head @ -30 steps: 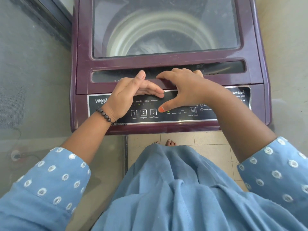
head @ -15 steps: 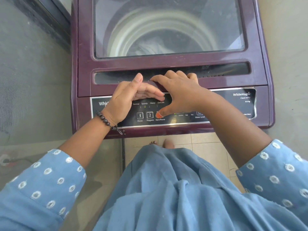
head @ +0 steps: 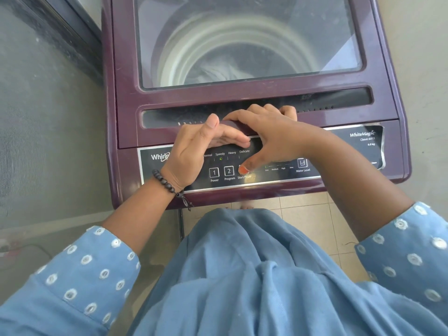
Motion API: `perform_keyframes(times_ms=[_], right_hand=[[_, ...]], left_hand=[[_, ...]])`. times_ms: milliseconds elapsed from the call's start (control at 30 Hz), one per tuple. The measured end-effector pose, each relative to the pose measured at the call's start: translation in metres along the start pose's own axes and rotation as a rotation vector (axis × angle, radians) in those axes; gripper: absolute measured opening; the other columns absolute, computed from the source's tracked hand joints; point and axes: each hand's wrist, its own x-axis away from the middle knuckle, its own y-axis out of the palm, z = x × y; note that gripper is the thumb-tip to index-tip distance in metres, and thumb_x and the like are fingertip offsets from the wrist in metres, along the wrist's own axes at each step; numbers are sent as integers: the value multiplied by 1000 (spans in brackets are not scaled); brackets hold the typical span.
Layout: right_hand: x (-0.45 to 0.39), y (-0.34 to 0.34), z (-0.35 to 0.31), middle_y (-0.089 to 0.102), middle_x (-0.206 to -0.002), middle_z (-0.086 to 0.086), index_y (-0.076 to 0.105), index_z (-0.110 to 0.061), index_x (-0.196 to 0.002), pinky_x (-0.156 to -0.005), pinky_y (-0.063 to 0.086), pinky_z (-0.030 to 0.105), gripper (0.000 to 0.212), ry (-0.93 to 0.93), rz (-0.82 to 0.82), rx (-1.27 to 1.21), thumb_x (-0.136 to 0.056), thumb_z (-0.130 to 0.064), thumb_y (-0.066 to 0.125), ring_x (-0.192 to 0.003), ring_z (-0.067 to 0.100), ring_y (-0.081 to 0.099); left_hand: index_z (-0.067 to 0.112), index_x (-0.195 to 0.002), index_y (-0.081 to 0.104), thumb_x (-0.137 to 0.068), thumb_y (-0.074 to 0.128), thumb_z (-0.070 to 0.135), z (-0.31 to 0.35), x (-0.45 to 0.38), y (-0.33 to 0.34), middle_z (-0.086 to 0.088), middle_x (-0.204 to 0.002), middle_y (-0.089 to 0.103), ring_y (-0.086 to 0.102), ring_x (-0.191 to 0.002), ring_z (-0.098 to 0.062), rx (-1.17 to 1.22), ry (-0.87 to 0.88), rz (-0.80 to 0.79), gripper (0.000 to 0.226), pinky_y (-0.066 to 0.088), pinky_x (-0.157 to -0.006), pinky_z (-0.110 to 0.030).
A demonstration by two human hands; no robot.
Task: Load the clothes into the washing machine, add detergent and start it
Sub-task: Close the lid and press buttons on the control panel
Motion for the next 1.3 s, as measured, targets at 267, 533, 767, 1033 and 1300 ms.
perform_keyframes(times_ms=[267,533,767,1033,1300], right_hand=[[-1,0,-2,37,-113,-13,26,-45,-140,-92,19,38,95,20,2,14,-62,-63,77,-108,15,33],[-2,-2,-6,39,-112,-12,31,-45,-138,-95,25,43,95,54,3,26,-59,-61,80,-109,15,35],[-2,2,0,39,-109,-13,32,-46,-138,-93,23,40,96,21,17,3,-57,-65,79,-104,14,35],[-3,0,3,39,-112,-14,29,-45,-139,-95,24,42,96,5,0,18,-59,-67,76,-108,14,36],[-3,0,3,38,-113,-15,29,-44,-141,-96,21,39,88,8,19,-6,-67,-72,67,-107,11,34]], left_hand=[[-2,-105,69,-103,18,32,-1,0,0,-17,-98,73,72,-98,-20,-3,14,3,61,52,-89,-24],[-1,-104,70,-100,20,35,-2,1,1,-15,-98,73,72,-98,-20,-1,45,0,61,52,-90,-26],[-2,-103,70,-100,20,34,-4,1,1,-16,-97,73,72,-98,-21,-2,61,2,61,53,-90,-28],[0,-103,69,-100,22,36,-2,0,3,-15,-96,73,72,-97,-21,19,65,-1,60,53,-89,-26],[-3,-103,70,-102,26,47,-3,-2,3,-16,-96,73,72,-97,-21,8,85,-6,66,53,-89,-26]])
